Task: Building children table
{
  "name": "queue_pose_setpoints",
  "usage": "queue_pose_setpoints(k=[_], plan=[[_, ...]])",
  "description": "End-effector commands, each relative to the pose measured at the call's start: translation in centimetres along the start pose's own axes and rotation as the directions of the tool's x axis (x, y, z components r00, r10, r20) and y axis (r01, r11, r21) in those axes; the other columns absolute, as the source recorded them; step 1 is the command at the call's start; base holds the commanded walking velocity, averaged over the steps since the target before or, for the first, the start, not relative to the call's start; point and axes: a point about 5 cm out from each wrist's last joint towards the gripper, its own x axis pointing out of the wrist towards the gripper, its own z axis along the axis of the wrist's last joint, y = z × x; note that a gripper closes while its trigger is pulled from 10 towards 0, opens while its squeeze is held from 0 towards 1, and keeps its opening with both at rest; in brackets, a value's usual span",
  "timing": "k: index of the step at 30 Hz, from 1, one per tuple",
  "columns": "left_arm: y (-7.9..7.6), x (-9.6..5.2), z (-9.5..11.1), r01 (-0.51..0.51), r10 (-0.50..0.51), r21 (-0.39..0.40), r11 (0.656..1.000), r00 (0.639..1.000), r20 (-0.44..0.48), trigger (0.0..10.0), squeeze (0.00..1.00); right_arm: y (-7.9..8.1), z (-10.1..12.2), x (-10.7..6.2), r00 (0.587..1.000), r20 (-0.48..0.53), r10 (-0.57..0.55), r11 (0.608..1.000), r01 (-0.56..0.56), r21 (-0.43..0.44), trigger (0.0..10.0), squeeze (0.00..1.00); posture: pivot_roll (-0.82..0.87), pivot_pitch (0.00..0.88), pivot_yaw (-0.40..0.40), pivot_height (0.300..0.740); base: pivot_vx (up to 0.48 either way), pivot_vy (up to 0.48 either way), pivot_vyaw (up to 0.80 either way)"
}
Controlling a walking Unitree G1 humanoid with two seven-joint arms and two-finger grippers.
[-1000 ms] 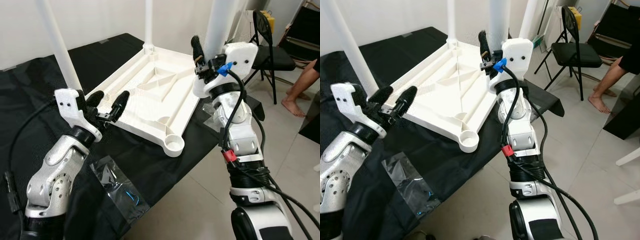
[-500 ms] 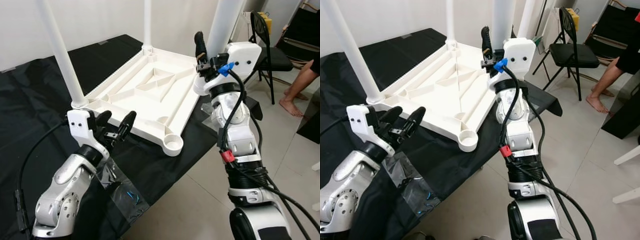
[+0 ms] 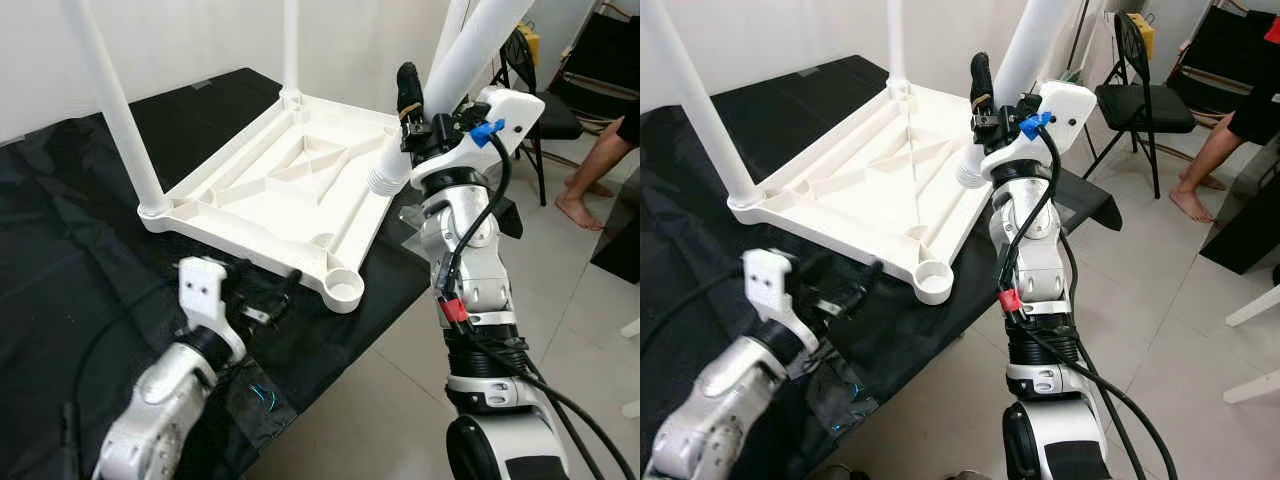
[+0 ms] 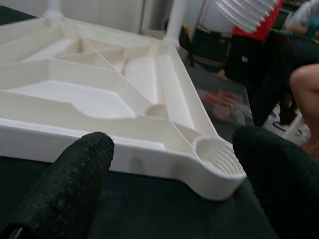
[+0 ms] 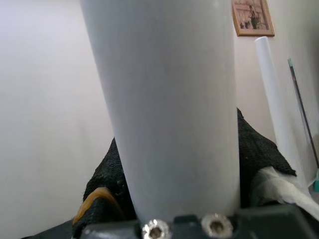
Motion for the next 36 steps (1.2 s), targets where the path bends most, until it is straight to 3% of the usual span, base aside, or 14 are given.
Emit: queue_pose_setpoints(k=[1,17,20,21,22,23,26,27,28,29,34,35,36], plan=[[0.3,-0.1,-0.3,-0.009,0.009,0.000,1.000,1.000,-0.005,10.0,0.00,0.2,0.5,0.0,1.000,0.018,0.008,1.000,-0.008,0.025,10.0,0.00,-0.04,0.100,-0.039,0.740,0.000,0.000,0.00],[0.5,0.1,-0.6,-0.011,0.011,-0.015,1.000,1.000,0.001,10.0,0.00,0.3,0.1,-0.1,0.999,-0.017,0.046,0.999,-0.045,0.019,10.0,0.00,-0.04,0.103,-0.039,0.740,0.000,0.000,0.00],[0.5,0.1,-0.7,-0.011,0.011,-0.013,1.000,1.000,0.001,10.0,0.00,0.7,-0.1,-0.1,0.992,-0.031,0.123,0.992,-0.124,-0.034,10.0,0.00,-0.04,0.104,-0.038,0.740,0.000,0.000,0.00],[0.5,0.1,-0.7,-0.010,0.010,-0.014,1.000,1.000,0.000,10.0,0.00,1.3,-0.2,-0.2,0.977,-0.042,0.209,0.974,-0.212,-0.076,10.0,0.00,-0.04,0.104,-0.038,0.740,0.000,0.000,0.00],[0.5,0.1,-0.7,-0.010,0.010,-0.014,1.000,1.000,0.000,10.0,0.00,1.3,-0.2,-0.2,0.977,-0.042,0.209,0.974,-0.212,-0.076,10.0,0.00,-0.04,0.104,-0.038,0.740,0.000,0.000,0.00],[0.5,0.1,-0.7,-0.010,0.010,-0.014,1.000,1.000,0.000,10.0,0.00,1.8,-0.2,-0.3,0.959,-0.055,0.279,0.956,-0.283,-0.075,10.0,0.00,-0.04,0.105,-0.038,0.740,0.000,0.000,0.00],[0.5,0.1,-0.7,-0.009,0.009,-0.015,1.000,1.000,0.000,10.0,0.00,2.3,-0.2,-0.4,0.920,-0.077,0.384,0.923,-0.384,0.017,10.0,0.00,-0.04,0.106,-0.038,0.740,0.000,0.000,0.00],[0.4,0.1,-0.7,-0.008,0.008,-0.015,1.000,1.000,-0.001,10.0,0.00,2.0,0.3,-0.1,0.913,-0.067,0.403,0.914,-0.398,0.081,10.0,0.00,-0.04,0.107,-0.039,0.740,0.000,0.000,0.00],[0.4,0.1,-0.7,-0.008,0.008,-0.015,1.000,1.000,-0.001,10.0,0.00,2.0,0.3,-0.1,0.913,-0.067,0.403,0.914,-0.398,0.081,10.0,0.00,-0.04,0.107,-0.039,0.740,0.000,0.000,0.00],[0.4,0.1,-0.7,-0.008,0.008,-0.016,1.000,1.000,0.000,10.0,0.00,1.7,0.8,0.1,0.891,-0.071,0.448,0.888,-0.435,0.147,10.0,0.00,-0.04,0.110,-0.039,0.740,0.000,0.000,0.00],[0.4,0.1,-0.7,-0.008,0.008,-0.016,1.000,1.000,0.001,10.0,0.00,1.5,1.1,0.2,0.875,-0.070,0.478,0.869,-0.459,0.186,10.0,0.00,-0.04,0.110,-0.039,0.740,0.000,0.000,0.00],[0.4,0.1,-0.4,-0.009,0.009,-0.012,1.000,1.000,0.013,10.0,0.00,1.1,1.4,-0.7,0.755,-0.104,0.647,0.757,-0.621,0.200,10.0,0.00,-0.04,0.124,-0.045,0.740,0.000,0.000,0.00],[0.4,-0.1,-0.1,-0.012,0.012,-0.007,1.000,1.000,0.024,10.0,0.00,0.8,1.6,-2.2,0.593,-0.137,0.793,0.609,-0.769,0.194,10.0,0.00,-0.05,0.140,-0.041,0.740,0.000,0.000,0.00]])
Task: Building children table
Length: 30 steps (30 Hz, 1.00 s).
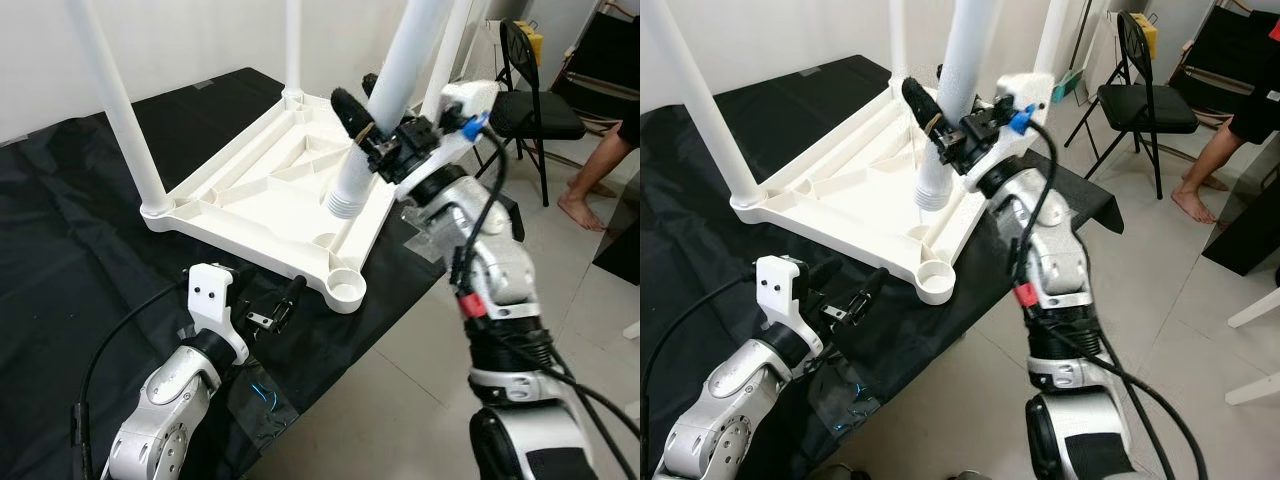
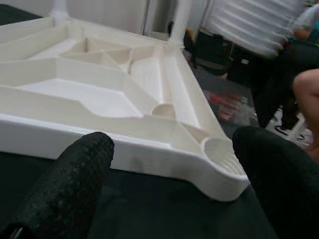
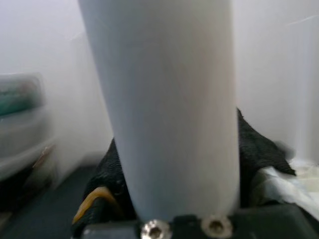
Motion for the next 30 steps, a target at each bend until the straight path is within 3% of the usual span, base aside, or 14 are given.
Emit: queue_pose_setpoints(k=[1,2,5,7,10,13,14,16,18,21,24,30], plan=[[0.1,-0.3,0.1,-0.007,0.007,0.007,1.000,1.000,0.003,10.0,0.00,1.3,0.2,-0.1,0.987,-0.002,0.162,0.987,-0.162,0.016,10.0,0.00,-0.05,0.140,-0.041,0.740,0.000,0.000,0.00],[0.2,-0.6,0.4,-0.009,0.009,0.016,1.000,1.000,0.007,10.0,0.00,1.7,0.0,-1.3,0.950,-0.069,0.305,0.952,-0.303,0.037,10.0,0.00,-0.05,0.153,-0.043,0.740,0.000,0.000,0.00],[0.2,-0.6,0.4,-0.009,0.009,0.016,1.000,1.000,0.007,10.0,0.00,1.7,0.0,-1.3,0.950,-0.069,0.305,0.952,-0.303,0.037,10.0,0.00,-0.05,0.153,-0.043,0.740,0.000,0.000,0.00],[0.2,-1.6,0.7,0.011,-0.011,0.039,0.999,1.000,-0.008,10.0,0.00,1.7,0.0,-2.6,0.871,-0.154,0.467,0.884,-0.466,0.049,10.0,0.00,-0.05,0.187,-0.044,0.740,0.000,0.000,0.00],[0.1,-2.6,0.9,0.036,-0.035,0.062,0.997,0.999,-0.026,10.0,0.00,1.4,0.6,-2.3,0.822,-0.160,0.547,0.836,-0.545,0.059,10.0,0.00,-0.04,0.233,-0.045,0.740,0.000,0.000,0.00],[0.3,-2.9,1.2,0.030,-0.029,0.077,0.997,0.999,-0.025,10.0,0.00,1.2,0.9,-1.9,0.807,-0.153,0.571,0.820,-0.569,0.060,10.0,0.00,-0.04,0.244,-0.044,0.740,0.000,0.000,0.00],[1.1,-3.3,1.7,-0.015,0.017,0.124,0.992,1.000,-0.015,10.0,0.00,0.9,1.4,-1.4,0.790,-0.136,0.597,0.801,-0.596,0.056,10.0,0.00,-0.04,0.274,-0.041,0.740,0.000,0.000,0.00],[1.1,-3.3,1.7,-0.015,0.017,0.124,0.992,1.000,-0.015,10.0,0.00,0.9,1.4,-1.4,0.790,-0.136,0.597,0.801,-0.596,0.056,10.0,0.00,-0.04,0.274,-0.041,0.740,0.000,0.000,0.00],[2.1,-3.7,2.1,-0.096,0.097,0.161,0.982,0.995,-0.001,10.0,0.00,0.5,1.8,-1.2,0.790,-0.135,0.598,0.800,-0.599,0.032,10.0,0.00,-0.02,0.302,-0.033,0.740,0.000,0.000,0.00],[2.4,-3.9,2.2,-0.127,0.128,0.164,0.978,0.992,0.004,10.0,0.00,0.3,1.9,-1.2,0.792,-0.137,0.595,0.801,-0.598,0.017,10.0,0.00,-0.02,0.305,-0.033,0.740,0.000,0.000,0.00],[2.9,-4.4,2.5,-0.214,0.214,0.138,0.967,0.977,0.016,10.0,0.00,0.3,2.7,-1.4,0.773,-0.107,0.626,0.778,-0.628,0.011,10.0,0.00,-0.02,0.332,-0.023,0.740,0.000,0.000,0.00],[3.2,-4.8,2.9,-0.243,0.244,0.120,0.962,0.970,0.011,10.0,0.00,0.9,2.0,-1.9,0.772,-0.088,0.630,0.776,-0.631,0.019,10.0,0.00,-0.01,0.351,-0.010,0.740,0.000,0.000,0.00]])
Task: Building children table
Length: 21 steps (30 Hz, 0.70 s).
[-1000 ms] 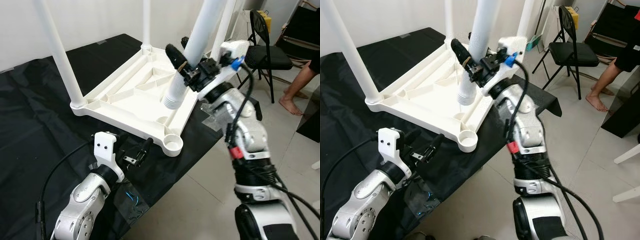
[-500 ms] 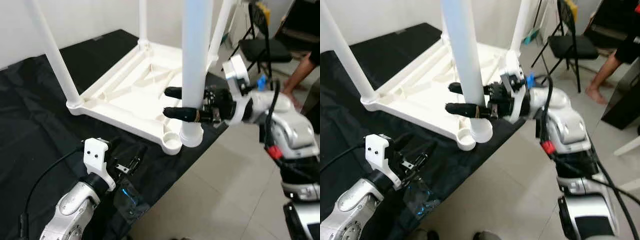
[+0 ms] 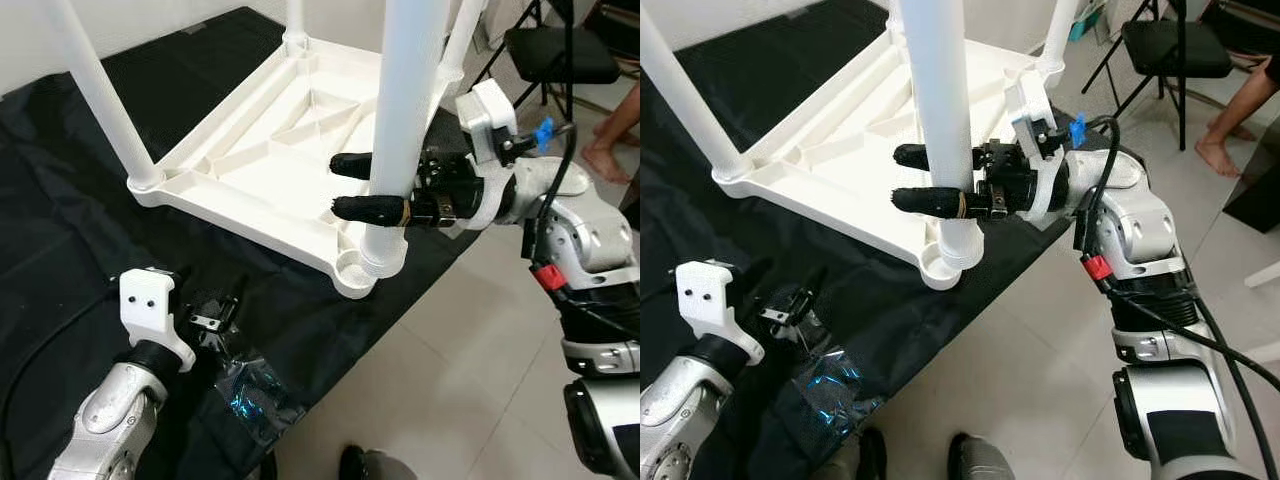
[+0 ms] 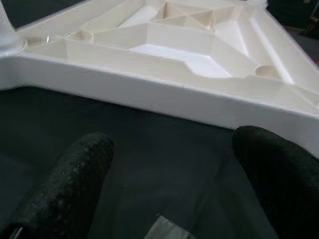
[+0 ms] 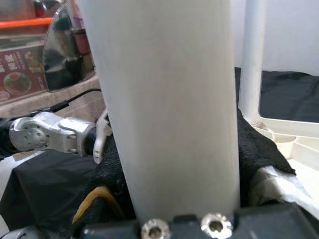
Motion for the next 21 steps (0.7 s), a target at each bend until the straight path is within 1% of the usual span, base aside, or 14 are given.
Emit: queue_pose_setpoints(k=[1,9,12,14,15,18,21], plan=[[0.3,-0.4,-0.1,-0.019,0.018,-0.019,1.000,1.000,-0.020,10.0,0.00,0.6,0.1,0.2,0.999,0.031,0.025,1.000,-0.024,-0.015,10.0,0.00,-0.01,0.351,-0.010,0.740,0.000,0.000,0.00],[0.5,-0.5,0.1,-0.030,0.029,-0.031,0.999,0.999,-0.024,10.0,0.00,1.0,0.1,0.2,0.997,0.047,0.061,0.998,-0.060,-0.018,10.0,0.00,-0.01,0.368,-0.003,0.740,0.000,0.000,0.00],[0.5,-0.5,0.3,-0.036,0.035,-0.043,0.998,0.999,-0.026,10.0,0.00,1.0,0.0,0.5,0.997,0.021,0.075,0.996,-0.074,-0.043,10.0,0.00,-0.01,0.379,-0.004,0.740,0.000,0.000,0.00],[0.5,-0.5,0.4,-0.042,0.040,-0.049,0.998,0.999,-0.028,10.0,0.00,0.9,-0.5,1.0,0.997,-0.017,0.079,0.994,-0.080,-0.079,10.0,0.00,-0.01,0.382,-0.004,0.740,0.000,0.000,0.00],[0.5,-0.5,0.4,-0.042,0.040,-0.049,0.998,0.999,-0.028,10.0,0.00,0.9,-0.5,1.0,0.997,-0.017,0.079,0.994,-0.080,-0.079,10.0,0.00,-0.01,0.382,-0.004,0.740,0.000,0.000,0.00],[0.5,-0.5,0.6,-0.045,0.043,-0.056,0.997,0.999,-0.031,10.0,0.00,0.2,-0.7,1.5,0.999,-0.028,0.042,0.992,-0.045,-0.116,10.0,0.00,-0.01,0.389,-0.009,0.740,0.000,0.000,0.00],[0.5,-0.6,0.6,-0.046,0.044,-0.058,0.997,0.999,-0.032,10.0,0.00,-0.1,-0.7,1.6,0.999,-0.024,0.022,0.992,-0.025,-0.124,10.0,0.00,0.00,0.392,-0.010,0.740,0.000,0.000,0.00]])
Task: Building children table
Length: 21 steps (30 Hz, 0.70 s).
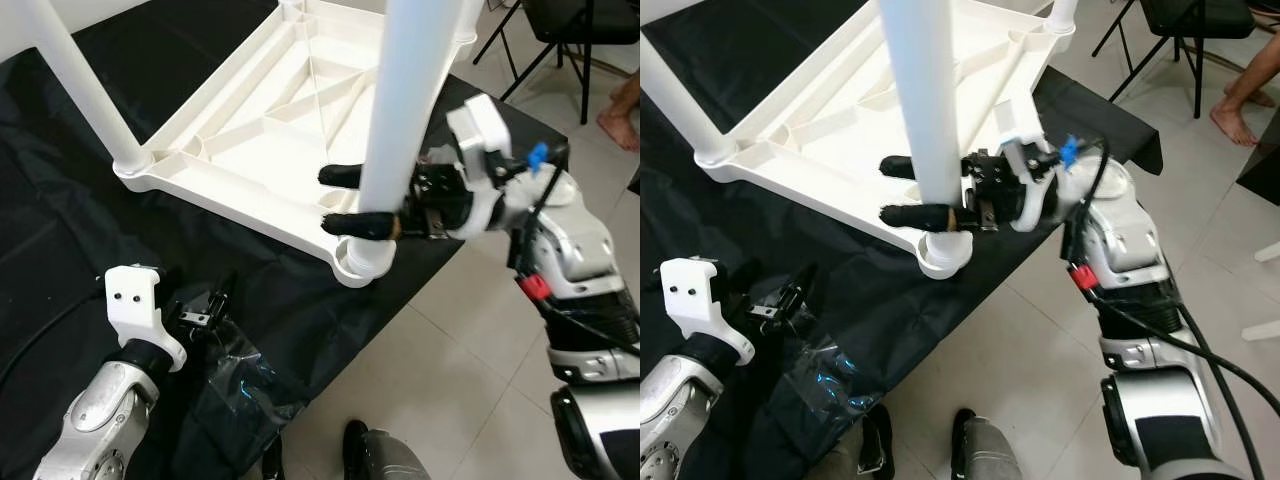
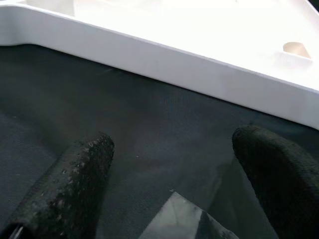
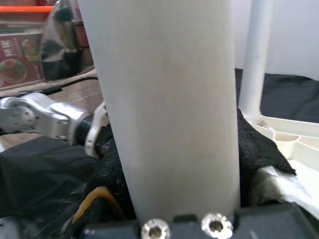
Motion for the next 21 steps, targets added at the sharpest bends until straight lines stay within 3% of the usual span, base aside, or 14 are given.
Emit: queue_pose_setpoints(k=[1,9,21], plan=[[0.1,-0.4,0.0,-0.014,0.014,-0.007,1.000,1.000,-0.009,10.0,0.00,0.0,-0.3,0.2,1.000,-0.016,0.000,1.000,0.000,-0.006,10.0,0.00,0.00,0.394,-0.014,0.740,0.000,0.000,0.00],[-0.1,-0.5,0.2,-0.016,0.016,-0.012,1.000,1.000,-0.010,10.0,0.00,0.3,-0.2,1.1,0.998,0.067,-0.017,0.999,0.015,0.032,10.0,0.00,0.00,0.397,-0.015,0.740,0.000,0.000,0.00],[-0.2,-0.5,0.2,-0.016,0.016,-0.012,1.000,1.000,-0.015,10.0,0.00,1.2,-0.5,2.0,0.995,0.102,0.005,0.998,-0.011,0.061,10.0,0.00,0.00,0.396,-0.017,0.740,0.000,0.000,0.00]])
